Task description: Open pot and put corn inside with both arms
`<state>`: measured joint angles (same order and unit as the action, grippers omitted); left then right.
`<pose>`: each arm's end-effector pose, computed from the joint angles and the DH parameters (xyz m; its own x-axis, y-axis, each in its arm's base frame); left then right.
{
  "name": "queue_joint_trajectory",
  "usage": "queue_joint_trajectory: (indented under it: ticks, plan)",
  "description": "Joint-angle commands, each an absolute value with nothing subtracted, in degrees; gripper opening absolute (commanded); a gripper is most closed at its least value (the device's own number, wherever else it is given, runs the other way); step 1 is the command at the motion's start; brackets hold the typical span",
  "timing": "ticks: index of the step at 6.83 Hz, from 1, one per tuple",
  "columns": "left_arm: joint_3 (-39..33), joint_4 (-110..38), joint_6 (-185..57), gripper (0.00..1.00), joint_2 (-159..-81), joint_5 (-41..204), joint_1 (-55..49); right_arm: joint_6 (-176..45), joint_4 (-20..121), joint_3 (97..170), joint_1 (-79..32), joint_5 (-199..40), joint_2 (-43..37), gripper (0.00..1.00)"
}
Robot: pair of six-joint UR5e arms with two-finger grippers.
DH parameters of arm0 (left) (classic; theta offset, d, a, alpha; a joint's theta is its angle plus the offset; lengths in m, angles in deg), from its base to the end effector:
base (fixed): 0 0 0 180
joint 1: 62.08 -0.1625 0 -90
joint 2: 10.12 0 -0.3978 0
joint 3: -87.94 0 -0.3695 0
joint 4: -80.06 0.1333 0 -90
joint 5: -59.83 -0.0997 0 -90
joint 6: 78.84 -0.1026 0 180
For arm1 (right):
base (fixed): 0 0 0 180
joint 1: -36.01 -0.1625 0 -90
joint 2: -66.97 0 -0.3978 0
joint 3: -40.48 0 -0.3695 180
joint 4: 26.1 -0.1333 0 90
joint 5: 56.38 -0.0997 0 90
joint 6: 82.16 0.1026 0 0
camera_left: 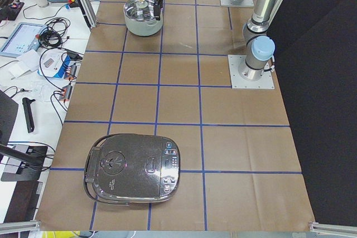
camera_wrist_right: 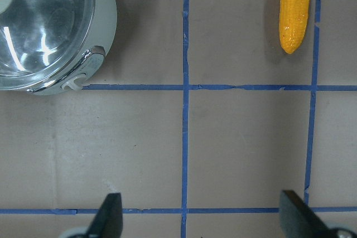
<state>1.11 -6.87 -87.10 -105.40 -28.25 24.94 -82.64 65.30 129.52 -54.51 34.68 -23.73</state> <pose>-0.1102 -0.5137 0.4442 -0.9952 0.0926 0.0307 0.0920 0.9955 -0.0214 0.1357 -0.4683 0.4739 -0.9997 -0.0165 0.0189 -0.0174 0.9984 -0.0532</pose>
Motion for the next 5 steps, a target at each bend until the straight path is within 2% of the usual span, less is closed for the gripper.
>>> queue_joint_trajectory:
  ticks: [1, 4, 5]
  plan:
    - [1.1, -6.86, -87.11, 1.0, -105.48, -28.24, 25.02, -82.6, 65.3, 129.51, -54.43, 34.68, -23.82, 1.0]
    - [2.32, -6.86, -85.8, 1.0, -107.06, -26.57, 25.2, -82.86, 65.82, 127.59, -53.12, 34.68, -22.86, 1.0]
    - [3.64, -6.77, -79.61, 1.0, -107.68, -26.48, 28.24, -85.04, 64.52, 121.83, -50.58, 35.46, -18.42, 0.99]
